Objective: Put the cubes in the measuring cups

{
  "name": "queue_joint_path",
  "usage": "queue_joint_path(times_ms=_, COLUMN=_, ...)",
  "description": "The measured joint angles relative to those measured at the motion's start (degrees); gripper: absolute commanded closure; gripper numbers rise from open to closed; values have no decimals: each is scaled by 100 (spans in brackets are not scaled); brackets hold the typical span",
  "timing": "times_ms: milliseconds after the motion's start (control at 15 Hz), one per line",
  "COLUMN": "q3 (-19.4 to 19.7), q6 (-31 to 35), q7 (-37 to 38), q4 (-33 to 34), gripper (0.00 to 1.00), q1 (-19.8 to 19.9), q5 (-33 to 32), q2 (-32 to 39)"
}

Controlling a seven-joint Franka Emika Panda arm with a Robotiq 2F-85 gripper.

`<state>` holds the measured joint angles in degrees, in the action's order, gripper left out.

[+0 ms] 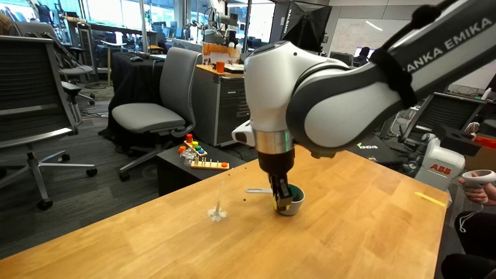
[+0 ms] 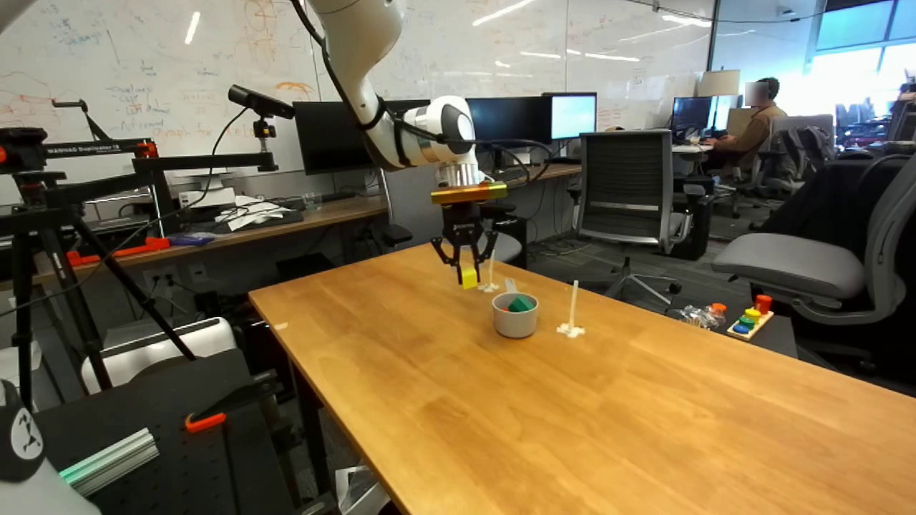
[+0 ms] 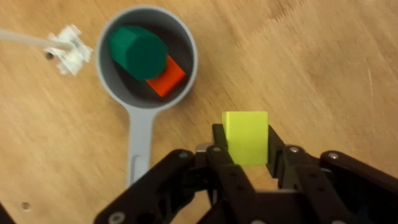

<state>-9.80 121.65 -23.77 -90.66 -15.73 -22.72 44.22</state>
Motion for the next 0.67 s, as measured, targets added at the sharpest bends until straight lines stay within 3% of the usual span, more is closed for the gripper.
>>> queue_joint_path(times_ms=400, q3=307, q6=136, q7=76, q4=-103, gripper=85, q1=783, q5=116, q2=-417)
queue_joint_path(times_ms=667, q3=452, q6=263, q7=399, q4=-141, gripper=85, q1=906, q5=127, q2=-314)
